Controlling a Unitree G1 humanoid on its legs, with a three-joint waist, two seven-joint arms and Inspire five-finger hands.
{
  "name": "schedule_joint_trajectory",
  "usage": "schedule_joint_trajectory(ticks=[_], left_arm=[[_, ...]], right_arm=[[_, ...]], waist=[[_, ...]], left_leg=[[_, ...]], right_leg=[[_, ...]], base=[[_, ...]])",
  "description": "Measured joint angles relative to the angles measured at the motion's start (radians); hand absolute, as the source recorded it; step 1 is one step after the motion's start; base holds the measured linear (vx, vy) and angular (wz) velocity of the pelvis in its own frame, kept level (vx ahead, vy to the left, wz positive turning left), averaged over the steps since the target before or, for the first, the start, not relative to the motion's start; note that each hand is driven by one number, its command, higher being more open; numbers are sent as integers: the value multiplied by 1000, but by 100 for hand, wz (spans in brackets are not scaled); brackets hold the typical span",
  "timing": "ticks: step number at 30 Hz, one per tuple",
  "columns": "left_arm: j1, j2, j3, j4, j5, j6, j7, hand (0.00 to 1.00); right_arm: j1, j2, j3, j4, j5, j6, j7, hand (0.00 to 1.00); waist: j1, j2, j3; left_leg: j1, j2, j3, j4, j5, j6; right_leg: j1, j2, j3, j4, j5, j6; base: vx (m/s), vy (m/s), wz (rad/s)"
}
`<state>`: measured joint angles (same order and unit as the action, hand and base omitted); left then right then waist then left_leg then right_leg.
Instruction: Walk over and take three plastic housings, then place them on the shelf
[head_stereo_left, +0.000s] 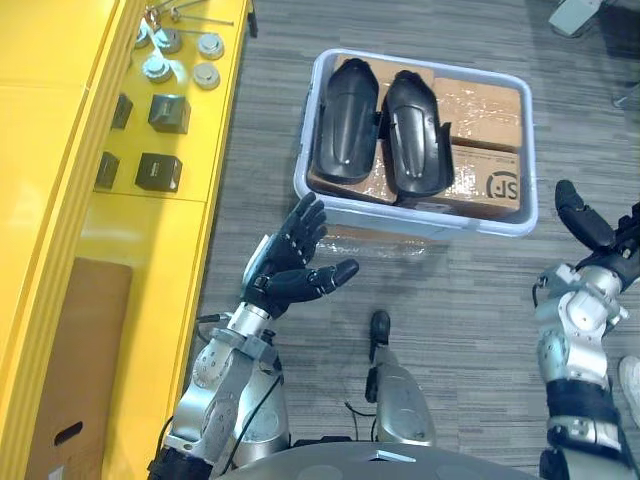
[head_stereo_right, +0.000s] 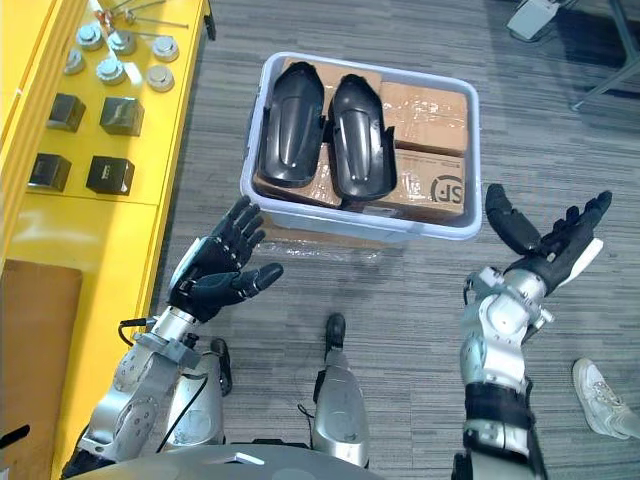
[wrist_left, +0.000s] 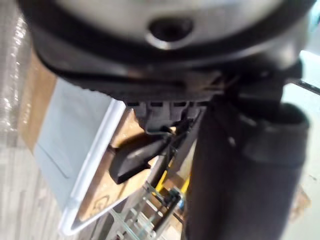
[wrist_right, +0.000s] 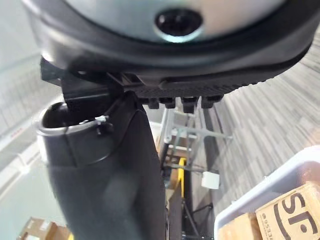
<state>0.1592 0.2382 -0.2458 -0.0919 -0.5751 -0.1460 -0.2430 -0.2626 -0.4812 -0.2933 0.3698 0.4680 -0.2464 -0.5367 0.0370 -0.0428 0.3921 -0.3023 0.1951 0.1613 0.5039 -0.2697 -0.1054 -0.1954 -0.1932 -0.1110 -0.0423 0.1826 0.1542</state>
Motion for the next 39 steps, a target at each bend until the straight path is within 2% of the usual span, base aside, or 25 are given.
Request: schedule_joint_trajectory(ticks=[3, 5, 7, 14, 16, 20, 23, 24, 28, 29, 31, 33, 37, 39], left_arm=[[-14, 5, -2, 67, 54, -5, 24, 100], [-15, 7, -3, 100, 58, -6, 25, 100], [-25, 7, -9, 127, 58, -9, 25, 100], [-77, -2, -42, 186, 56, -27, 27, 100], [-100, -9, -56, 218, 54, -30, 31, 100], [-115, -18, -66, 268, 22, -31, 45, 100], [-121, -23, -76, 296, -14, -32, 61, 100], [-121, -25, -77, 298, -17, -32, 70, 100], [-123, -25, -76, 310, -21, -32, 107, 100], [-124, -25, -76, 319, -21, -32, 111, 100], [-128, -23, -73, 336, -24, -31, 131, 100], [-129, -21, -66, 336, -55, -31, 148, 100], [-137, -20, -60, 339, -60, -32, 167, 100], [-156, -24, -65, 362, -49, -32, 182, 100]], right_arm=[[-124, -97, 20, 136, 35, 26, 13, 100], [-218, -173, 57, 229, 61, 43, 31, 100], [-275, -208, 90, 293, 71, 55, 52, 100], [-445, -276, 203, 500, 72, 118, 132, 100], [-484, -320, 249, 547, 72, 143, 147, 100], [-559, -377, 303, 611, 68, 182, 200, 100], [-587, -386, 344, 626, 49, 247, 231, 100], [-602, -387, 356, 651, 48, 282, 250, 0], [-655, -389, 364, 756, 49, 394, 318, 0], [-659, -395, 364, 766, 49, 396, 320, 0], [-664, -462, 363, 800, 52, 455, 391, 0], [-667, -484, 363, 827, 53, 495, 430, 0], [-672, -483, 361, 855, 60, 532, 452, 0], [-685, -472, 339, 884, 93, 563, 458, 0]], waist=[[21, 7, 22], [33, 22, 36], [49, 30, 50], [75, 64, 76], [83, 86, 95], [97, 97, 105], [98, 98, 106], [97, 99, 106], [105, 99, 106], [106, 99, 106], [120, 100, 107], [124, 100, 107], [126, 102, 107], [130, 116, 112]], left_leg=[[-13, -2, -8, 1, 2, 2], [-42, -7, -32, 14, 3, 4], [-48, -9, -41, 16, 4, 5], [-100, -26, -86, 38, 9, 14], [-116, -29, -101, 53, 8, 15], [-164, -29, -111, 78, 9, 17], [-188, -28, -121, 99, 9, 17], [-201, -28, -129, 105, 8, 20], [-253, -27, -145, 133, 7, 22], [-256, -27, -145, 139, 5, 24], [-262, -27, -147, 148, 4, 26], [-270, -25, -153, 155, 4, 26], [-284, -19, -153, 159, 7, 23], [-287, -12, -153, 158, 10, 19]], right_leg=[[-8, 0, -9, -2, 12, -2], [-19, -2, -31, -1, 18, -5], [-22, -3, -38, 4, 18, -5], [-49, -13, -89, 26, 23, -11], [-50, -15, -103, 31, 24, -11], [-91, -15, -106, 48, 25, -10], [-105, -15, -111, 56, 26, -9], [-106, -14, -119, 57, 26, -8], [-136, -9, -132, 56, 47, -19], [-136, -10, -132, 56, 48, -18], [-136, -9, -134, 56, 52, -19], [-136, -6, -137, 56, 52, -19], [-149, -1, -140, 58, 52, -19], [-154, 5, -142, 58, 50, -23]], base=[[-6, -15, 8], [-26, -9, 19], [-19, -8, 15], [-44, -1, 14], [-69, 9, 14], [-107, 3, 2], [-98, 10, 6], [-89, 10, 11], [-97, 24, 7], [-102, 50, -1], [-86, 39, 1], [-70, 12, 3], [-61, -4, -3], [-57, -21, -5]])
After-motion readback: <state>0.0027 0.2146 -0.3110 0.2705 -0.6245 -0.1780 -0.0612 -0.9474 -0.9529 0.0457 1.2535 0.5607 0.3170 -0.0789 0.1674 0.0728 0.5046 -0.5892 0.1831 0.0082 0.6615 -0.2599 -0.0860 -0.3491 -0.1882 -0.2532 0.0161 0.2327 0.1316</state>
